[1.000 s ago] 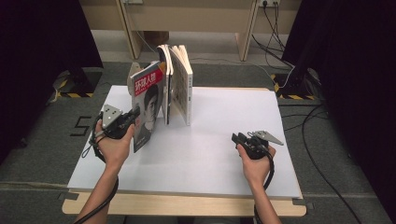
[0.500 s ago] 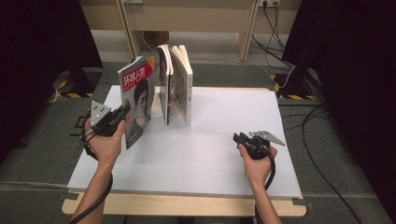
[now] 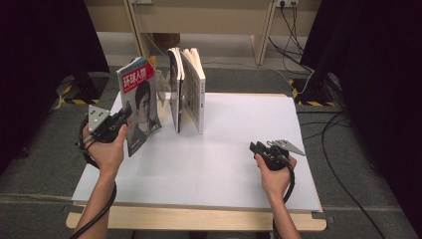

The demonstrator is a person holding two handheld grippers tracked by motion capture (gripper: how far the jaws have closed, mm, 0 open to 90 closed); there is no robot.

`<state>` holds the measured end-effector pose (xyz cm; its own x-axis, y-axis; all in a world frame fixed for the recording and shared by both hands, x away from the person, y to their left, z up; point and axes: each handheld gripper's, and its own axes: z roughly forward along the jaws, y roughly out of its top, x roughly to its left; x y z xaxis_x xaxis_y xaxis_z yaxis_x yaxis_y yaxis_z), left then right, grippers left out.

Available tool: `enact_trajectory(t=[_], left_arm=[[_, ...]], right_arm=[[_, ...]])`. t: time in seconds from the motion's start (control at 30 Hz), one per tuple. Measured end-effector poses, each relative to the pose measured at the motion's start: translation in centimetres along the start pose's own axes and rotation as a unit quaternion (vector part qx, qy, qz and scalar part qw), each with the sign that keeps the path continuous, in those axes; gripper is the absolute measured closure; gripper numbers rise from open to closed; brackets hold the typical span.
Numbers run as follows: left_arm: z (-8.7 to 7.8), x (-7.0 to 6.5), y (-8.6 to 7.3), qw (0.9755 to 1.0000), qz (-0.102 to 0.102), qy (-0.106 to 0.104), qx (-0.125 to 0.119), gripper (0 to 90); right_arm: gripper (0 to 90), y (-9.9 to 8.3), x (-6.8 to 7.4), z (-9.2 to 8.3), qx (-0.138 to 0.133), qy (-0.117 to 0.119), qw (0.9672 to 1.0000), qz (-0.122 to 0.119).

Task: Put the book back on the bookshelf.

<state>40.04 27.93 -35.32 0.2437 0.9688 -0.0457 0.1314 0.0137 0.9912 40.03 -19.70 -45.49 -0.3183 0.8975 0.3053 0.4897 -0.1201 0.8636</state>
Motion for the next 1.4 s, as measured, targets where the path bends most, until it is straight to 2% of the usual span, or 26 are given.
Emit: enact_trajectory(t=[0.1,0.33,0.87,1.4], left_arm=[[0.2,0.4,0.1,1.0000,-0.007,0.002,0.001,86.8],[1.0,1.0,0.2,0.9999,-0.010,0.012,0.005,86.8],[3.1,1.8,0.5,0.9997,-0.019,0.017,0.003,86.9],[6.0,2.1,1.6,0.9993,-0.017,0.033,-0.005,86.8]], right_arm=[[67.4,0.0,0.0,-0.1,0.001,0.000,1.0000,0.006],[67.4,0.0,-0.1,-0.2,-0.001,0.000,1.0000,-0.001],[67.4,-0.1,-0.3,-0.2,-0.002,-0.003,1.0000,0.002],[67.2,-0.1,-0.6,-0.1,-0.002,-0.002,1.0000,0.002]])
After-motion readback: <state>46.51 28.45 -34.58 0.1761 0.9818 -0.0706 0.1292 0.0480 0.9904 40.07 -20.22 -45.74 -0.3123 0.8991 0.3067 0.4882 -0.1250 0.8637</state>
